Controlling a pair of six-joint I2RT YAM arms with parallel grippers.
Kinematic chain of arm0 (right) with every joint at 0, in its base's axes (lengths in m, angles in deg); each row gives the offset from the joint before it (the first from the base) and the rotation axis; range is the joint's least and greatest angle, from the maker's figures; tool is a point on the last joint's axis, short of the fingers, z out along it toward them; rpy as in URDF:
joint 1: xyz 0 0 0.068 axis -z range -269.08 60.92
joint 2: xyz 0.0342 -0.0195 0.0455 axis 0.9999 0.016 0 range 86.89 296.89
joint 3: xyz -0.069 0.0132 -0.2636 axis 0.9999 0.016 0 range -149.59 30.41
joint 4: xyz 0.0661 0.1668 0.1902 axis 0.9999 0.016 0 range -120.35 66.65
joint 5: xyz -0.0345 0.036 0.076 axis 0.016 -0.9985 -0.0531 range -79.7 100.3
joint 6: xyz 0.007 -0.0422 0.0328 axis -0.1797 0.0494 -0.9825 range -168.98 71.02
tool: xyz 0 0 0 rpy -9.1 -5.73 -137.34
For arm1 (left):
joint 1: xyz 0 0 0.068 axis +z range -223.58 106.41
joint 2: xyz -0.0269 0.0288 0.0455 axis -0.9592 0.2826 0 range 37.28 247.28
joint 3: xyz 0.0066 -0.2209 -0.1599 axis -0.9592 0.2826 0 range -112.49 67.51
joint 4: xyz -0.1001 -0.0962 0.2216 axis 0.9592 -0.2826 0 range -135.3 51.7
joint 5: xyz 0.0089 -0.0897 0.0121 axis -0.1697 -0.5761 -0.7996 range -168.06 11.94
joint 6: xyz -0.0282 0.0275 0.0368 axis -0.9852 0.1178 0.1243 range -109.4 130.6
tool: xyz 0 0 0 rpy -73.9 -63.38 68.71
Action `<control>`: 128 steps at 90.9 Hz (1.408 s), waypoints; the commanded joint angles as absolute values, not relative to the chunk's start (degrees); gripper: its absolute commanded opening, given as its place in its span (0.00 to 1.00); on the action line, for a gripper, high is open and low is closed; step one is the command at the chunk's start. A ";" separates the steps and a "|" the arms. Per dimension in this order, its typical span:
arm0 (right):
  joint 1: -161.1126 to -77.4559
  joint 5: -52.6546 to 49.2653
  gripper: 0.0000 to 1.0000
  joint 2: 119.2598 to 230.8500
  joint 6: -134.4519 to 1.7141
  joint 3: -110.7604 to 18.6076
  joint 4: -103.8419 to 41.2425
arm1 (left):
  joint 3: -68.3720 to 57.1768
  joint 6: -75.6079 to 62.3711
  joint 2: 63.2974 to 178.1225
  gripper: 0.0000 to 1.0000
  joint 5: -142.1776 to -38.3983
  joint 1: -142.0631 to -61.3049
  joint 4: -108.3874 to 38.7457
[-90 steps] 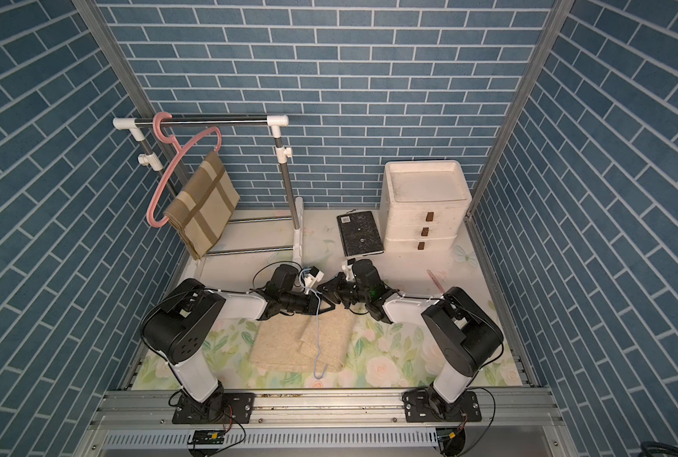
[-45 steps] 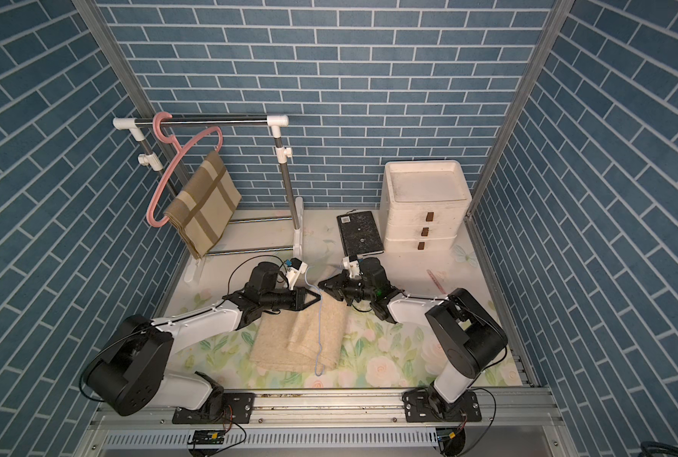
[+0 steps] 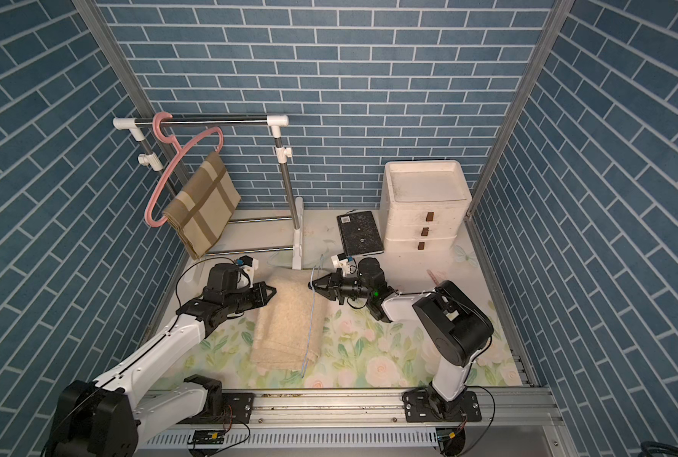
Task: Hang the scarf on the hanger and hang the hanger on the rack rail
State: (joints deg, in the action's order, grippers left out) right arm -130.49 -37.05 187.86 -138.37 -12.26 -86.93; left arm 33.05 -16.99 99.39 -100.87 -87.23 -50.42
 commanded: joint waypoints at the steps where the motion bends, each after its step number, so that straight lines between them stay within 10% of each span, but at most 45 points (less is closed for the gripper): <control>1: -131.60 -39.47 0.00 189.61 -144.43 -12.34 -97.35 | 32.87 -14.91 98.77 0.00 -98.20 -85.59 -55.57; 82: -127.50 -37.53 0.00 182.92 -136.46 -4.23 -87.23 | 37.36 -13.13 103.98 0.00 -92.48 -82.55 -52.19; 128: -122.81 -42.43 0.00 173.43 -121.03 -12.13 -59.94 | 32.82 -11.66 100.51 0.39 -90.62 -82.57 -53.54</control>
